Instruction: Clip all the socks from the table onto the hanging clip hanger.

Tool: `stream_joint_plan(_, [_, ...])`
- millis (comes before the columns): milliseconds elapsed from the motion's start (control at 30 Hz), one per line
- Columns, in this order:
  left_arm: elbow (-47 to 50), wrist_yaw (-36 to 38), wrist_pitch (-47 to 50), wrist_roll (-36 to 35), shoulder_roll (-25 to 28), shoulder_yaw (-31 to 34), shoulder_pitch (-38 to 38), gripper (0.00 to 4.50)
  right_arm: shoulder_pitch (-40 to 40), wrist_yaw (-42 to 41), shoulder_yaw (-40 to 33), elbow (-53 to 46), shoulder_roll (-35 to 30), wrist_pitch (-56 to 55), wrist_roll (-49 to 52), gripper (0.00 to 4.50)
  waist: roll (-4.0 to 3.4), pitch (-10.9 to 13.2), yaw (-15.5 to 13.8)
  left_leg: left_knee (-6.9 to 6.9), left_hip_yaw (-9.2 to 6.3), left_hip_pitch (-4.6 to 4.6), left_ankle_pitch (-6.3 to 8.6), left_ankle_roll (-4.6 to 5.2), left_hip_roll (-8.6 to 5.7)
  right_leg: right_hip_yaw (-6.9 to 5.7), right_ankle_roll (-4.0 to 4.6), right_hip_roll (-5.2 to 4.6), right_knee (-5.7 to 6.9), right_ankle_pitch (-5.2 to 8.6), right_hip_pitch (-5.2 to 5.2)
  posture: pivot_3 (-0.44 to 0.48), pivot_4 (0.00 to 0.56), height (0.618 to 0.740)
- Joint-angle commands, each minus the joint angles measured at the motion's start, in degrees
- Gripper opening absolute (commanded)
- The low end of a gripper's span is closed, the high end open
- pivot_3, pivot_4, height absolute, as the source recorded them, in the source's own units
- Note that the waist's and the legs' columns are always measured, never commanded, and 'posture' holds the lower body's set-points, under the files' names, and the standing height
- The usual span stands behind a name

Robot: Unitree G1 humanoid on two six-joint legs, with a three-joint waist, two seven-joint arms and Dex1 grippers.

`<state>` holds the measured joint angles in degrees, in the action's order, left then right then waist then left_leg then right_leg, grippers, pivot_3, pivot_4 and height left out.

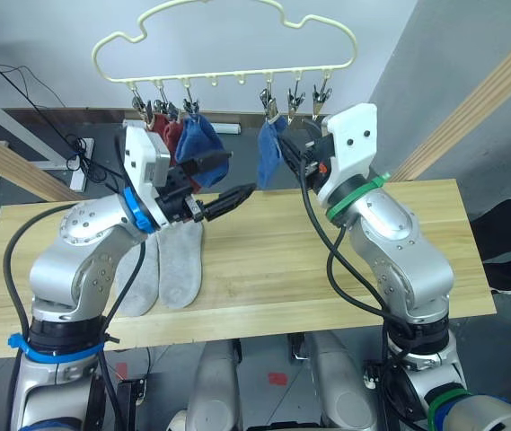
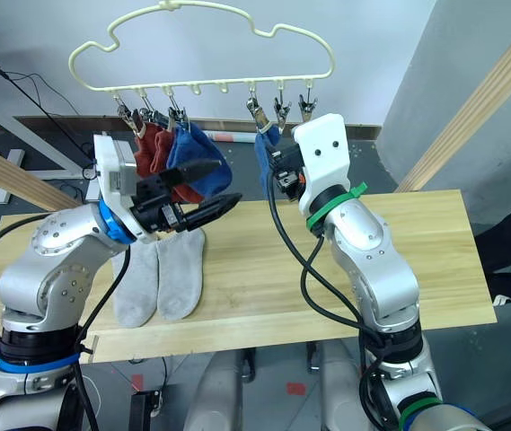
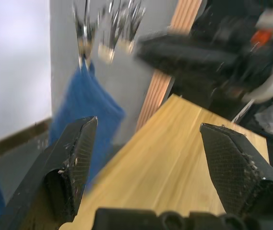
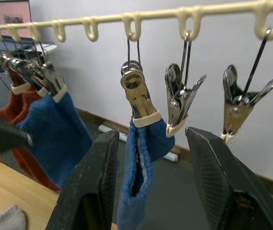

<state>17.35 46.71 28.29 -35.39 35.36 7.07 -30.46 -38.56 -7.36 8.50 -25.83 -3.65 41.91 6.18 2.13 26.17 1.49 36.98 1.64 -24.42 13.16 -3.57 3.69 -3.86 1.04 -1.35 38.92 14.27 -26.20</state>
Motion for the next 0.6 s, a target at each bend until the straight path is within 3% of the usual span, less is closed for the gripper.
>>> stream_joint_plan(33, [1.0,1.1,-0.6,-0.6,0.3,0.1,-1.0,3.75,-1.8,1.3,-0.7,0.4,0.8,-2.3,-1.1,2.3,0.0,0.0,0.0,0.0,0.0,0.0,0.0,0.0,0.0,0.01,0.0,0.0,0.0,0.0,0.0,-0.032,0.454,0.74])
stream_joint_plan(433, [-0.5,2.1,-2.0,0.9,-0.4,-1.4,-2.9,3.75,-5.2,3.0,-1.7,5.6,1.7,-6.1,-3.1,2.3,0.0,0.0,0.0,-0.01,0.02,0.0,0.0,0.0,0.01,0.01,0.0,0.0,0.01,0.0,-0.03,-0.032,0.448,0.74])
stream_joint_plan(567, [-1.5,2.3,-3.2,1.8,-0.6,-2.0,-3.1,3.75,-5.3,2.8,-1.5,6.3,1.9,-6.7,-3.2,1.42,0.0,0.0,0.0,-0.01,0.02,0.0,0.0,-0.01,0.02,0.0,0.01,-0.01,0.01,-0.01,-0.03,-0.034,0.447,0.74])
stream_joint_plan(600, [-1.7,2.3,-3.5,2.0,-0.7,-2.1,-3.1,3.75,-5.4,2.8,-1.6,6.5,2.0,-7.1,-3.3,1.42,0.0,0.0,0.0,-0.01,0.02,0.0,0.0,0.0,0.02,0.0,0.01,-0.01,0.01,-0.01,-0.03,-0.034,0.447,0.74])
